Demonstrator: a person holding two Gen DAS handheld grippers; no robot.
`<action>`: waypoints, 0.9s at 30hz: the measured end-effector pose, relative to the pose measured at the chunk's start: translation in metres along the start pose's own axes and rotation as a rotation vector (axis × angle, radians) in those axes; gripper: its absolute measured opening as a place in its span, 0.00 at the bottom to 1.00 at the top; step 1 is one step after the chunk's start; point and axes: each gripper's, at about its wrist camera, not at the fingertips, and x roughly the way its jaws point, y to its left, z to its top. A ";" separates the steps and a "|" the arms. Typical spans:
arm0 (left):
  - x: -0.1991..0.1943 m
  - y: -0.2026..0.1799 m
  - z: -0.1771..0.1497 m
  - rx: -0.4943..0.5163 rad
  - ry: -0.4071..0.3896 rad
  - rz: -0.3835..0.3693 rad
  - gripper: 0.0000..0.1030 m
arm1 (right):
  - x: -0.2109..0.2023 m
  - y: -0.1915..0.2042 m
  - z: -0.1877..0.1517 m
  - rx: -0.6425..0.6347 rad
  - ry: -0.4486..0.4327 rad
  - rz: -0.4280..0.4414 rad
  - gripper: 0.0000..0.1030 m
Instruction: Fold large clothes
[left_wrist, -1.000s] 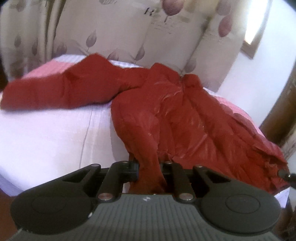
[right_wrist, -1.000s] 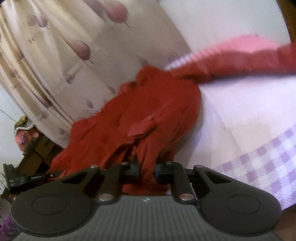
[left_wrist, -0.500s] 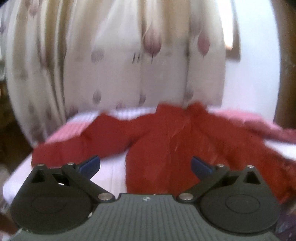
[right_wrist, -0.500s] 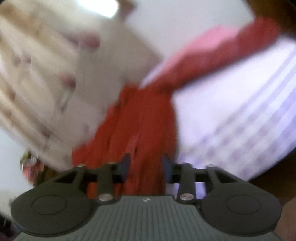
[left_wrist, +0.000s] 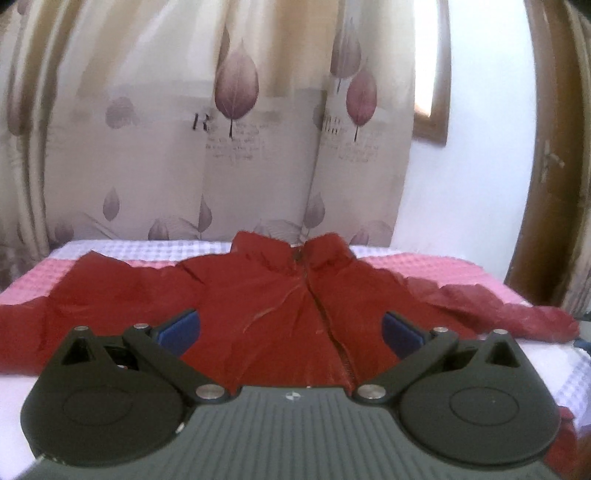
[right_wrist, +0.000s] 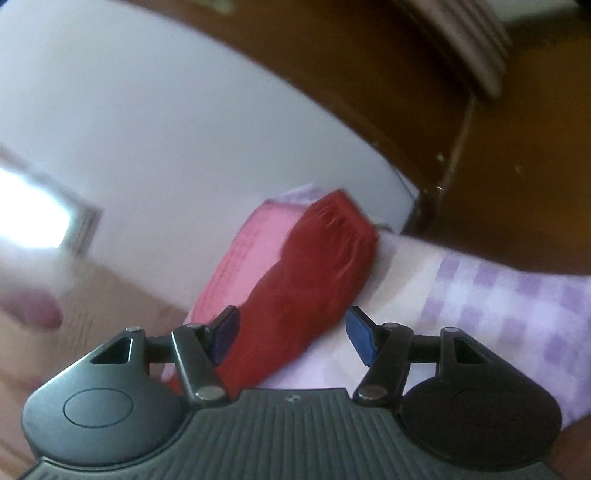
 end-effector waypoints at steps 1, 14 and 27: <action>0.005 0.001 -0.001 -0.003 0.009 0.001 1.00 | 0.011 -0.002 0.004 0.009 0.000 -0.006 0.63; 0.017 0.041 -0.007 -0.051 0.054 0.030 1.00 | 0.063 0.055 0.025 -0.114 -0.070 -0.047 0.06; -0.004 0.071 0.005 -0.107 -0.008 0.071 1.00 | 0.132 0.346 -0.173 -0.554 0.189 0.554 0.05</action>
